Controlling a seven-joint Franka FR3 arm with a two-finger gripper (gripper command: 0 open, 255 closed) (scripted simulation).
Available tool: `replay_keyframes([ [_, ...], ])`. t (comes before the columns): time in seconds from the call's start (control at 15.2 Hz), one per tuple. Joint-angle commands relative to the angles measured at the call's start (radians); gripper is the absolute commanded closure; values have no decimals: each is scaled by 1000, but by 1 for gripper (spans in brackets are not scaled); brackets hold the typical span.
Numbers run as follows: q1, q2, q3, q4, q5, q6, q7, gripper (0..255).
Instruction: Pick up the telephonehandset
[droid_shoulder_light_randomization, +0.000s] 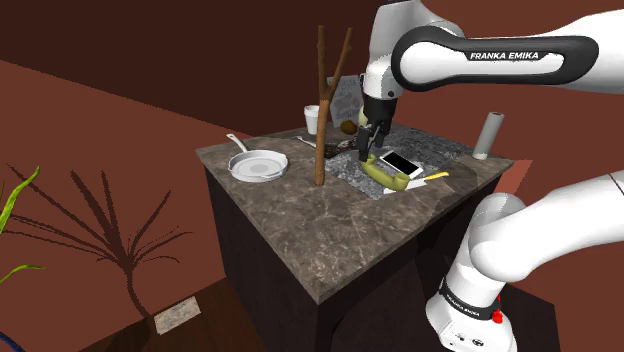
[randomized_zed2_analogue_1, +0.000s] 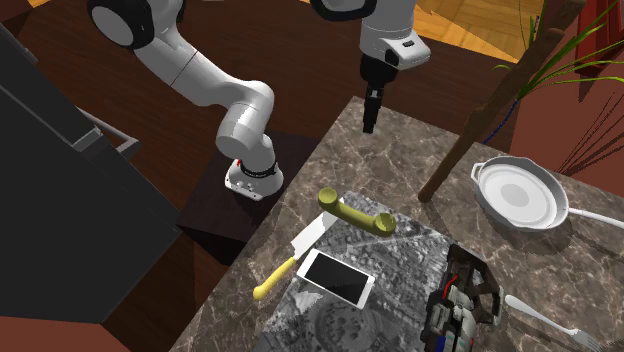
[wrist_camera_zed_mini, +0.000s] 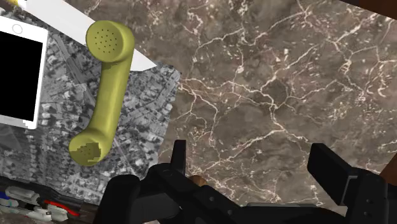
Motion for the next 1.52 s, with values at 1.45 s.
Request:
replay_keyframes([
  [1.45,-181,155,-359,-253,-134,509,-173,0],
])
